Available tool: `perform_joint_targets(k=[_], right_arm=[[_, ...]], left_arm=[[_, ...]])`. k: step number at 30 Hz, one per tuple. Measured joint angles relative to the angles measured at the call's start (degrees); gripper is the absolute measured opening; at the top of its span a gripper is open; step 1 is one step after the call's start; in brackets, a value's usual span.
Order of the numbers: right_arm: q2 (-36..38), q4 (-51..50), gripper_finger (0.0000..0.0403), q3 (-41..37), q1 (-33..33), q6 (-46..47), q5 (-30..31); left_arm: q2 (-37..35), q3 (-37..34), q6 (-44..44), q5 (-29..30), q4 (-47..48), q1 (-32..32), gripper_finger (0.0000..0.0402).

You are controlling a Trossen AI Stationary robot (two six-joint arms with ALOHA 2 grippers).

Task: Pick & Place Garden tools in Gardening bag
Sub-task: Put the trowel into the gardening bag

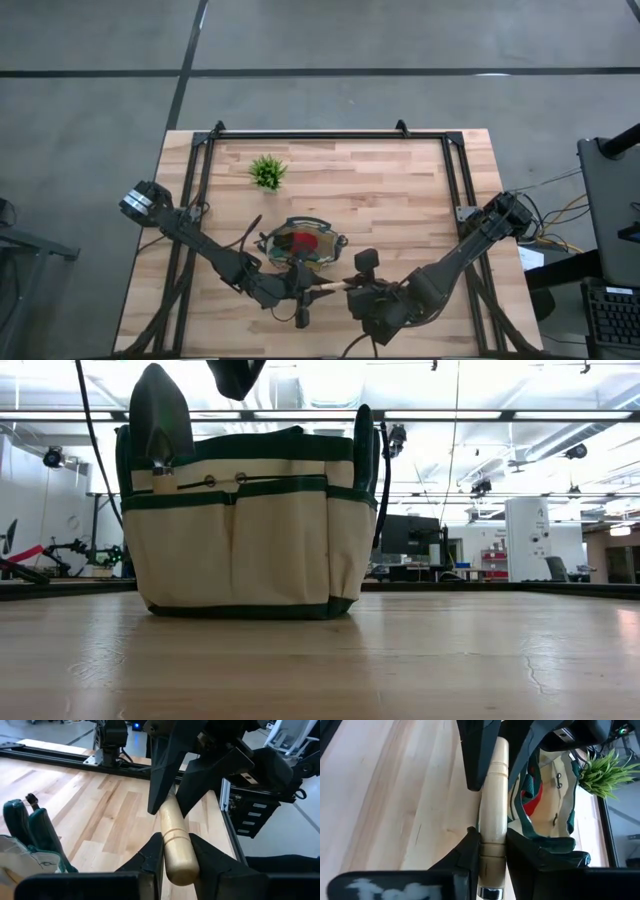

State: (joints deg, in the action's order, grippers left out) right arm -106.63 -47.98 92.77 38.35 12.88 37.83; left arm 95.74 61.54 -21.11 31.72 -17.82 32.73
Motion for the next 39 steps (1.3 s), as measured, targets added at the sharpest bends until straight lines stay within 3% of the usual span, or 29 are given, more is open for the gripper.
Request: perform_joint_targets(k=[12,16,25,39], right_arm=[[0.2,-1.6,0.0149,0.3,0.0,-0.2,-0.6],[1.8,-1.6,0.0161,0.4,0.1,0.9,-0.4],[8.2,-1.4,0.0163,0.3,0.5,5.5,2.4],[17.3,-3.9,0.016,-3.6,3.8,13.3,0.2]], left_arm=[[-0.2,0.1,4.9,1.6,-0.9,0.0,0.0067],[-0.2,-0.3,8.9,5.1,-0.7,0.4,0.0067],[-0.2,-3.5,18.7,11.6,-3.8,1.5,0.0067],[-0.1,-4.6,35.6,19.6,-18.0,6.4,0.0067]])
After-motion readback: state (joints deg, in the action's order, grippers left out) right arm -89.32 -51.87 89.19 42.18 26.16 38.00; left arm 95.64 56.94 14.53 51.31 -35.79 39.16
